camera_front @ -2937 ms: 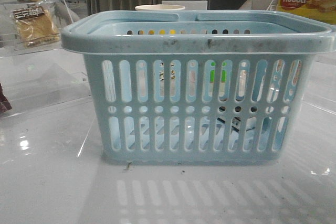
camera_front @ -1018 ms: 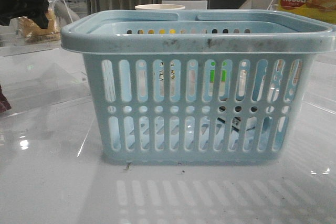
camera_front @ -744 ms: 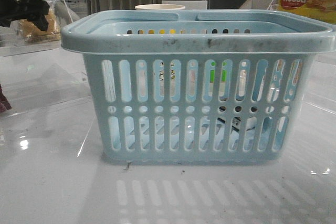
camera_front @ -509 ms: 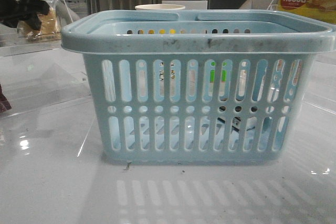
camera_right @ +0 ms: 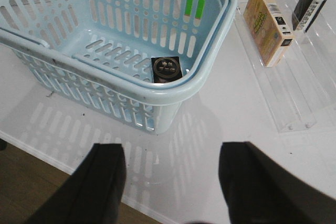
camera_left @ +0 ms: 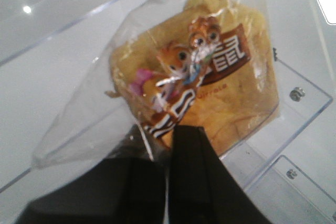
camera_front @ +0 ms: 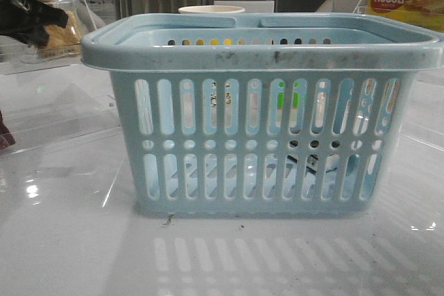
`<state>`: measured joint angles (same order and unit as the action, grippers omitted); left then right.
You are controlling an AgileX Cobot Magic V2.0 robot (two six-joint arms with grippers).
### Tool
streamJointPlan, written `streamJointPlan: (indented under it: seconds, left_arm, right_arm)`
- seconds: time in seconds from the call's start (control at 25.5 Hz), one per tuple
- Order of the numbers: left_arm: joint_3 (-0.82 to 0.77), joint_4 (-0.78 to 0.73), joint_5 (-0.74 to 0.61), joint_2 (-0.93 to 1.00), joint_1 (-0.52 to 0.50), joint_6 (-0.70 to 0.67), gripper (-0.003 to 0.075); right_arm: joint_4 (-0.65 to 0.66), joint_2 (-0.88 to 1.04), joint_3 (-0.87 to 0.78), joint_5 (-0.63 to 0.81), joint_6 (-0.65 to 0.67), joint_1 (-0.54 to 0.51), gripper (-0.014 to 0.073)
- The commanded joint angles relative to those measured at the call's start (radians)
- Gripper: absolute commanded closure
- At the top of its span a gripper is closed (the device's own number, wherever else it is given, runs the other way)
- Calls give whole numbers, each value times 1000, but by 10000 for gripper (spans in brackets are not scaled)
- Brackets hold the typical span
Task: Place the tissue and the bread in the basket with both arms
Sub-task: 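Grasp the wrapped bread bun with the left gripper and lift it, then carry the bread over the blue basket and open the left gripper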
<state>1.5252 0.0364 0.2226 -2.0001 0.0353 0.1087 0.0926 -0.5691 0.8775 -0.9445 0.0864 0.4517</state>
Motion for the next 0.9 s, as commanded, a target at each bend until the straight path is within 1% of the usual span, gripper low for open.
streamJointPlan:
  seconds: [0.0, 0.2, 0.55, 0.67, 0.86]
  left_arm:
    - [35, 0, -67, 72, 0, -1, 629]
    - [35, 0, -45, 133, 0, -1, 629]
    - [35, 0, 133, 275, 11, -1, 629]
    - [35, 17, 188, 330, 29, -1, 630]
    - [35, 35, 269, 418, 100, -1, 629]
  right_arm:
    - [19, -1, 26, 64, -7, -1, 102]
    - [19, -1, 26, 64, -7, -1, 102]
    - [19, -1, 26, 64, -7, -1, 102]
    - [19, -1, 26, 64, -7, -1, 102]
    - [19, -1, 26, 64, -7, -1, 102]
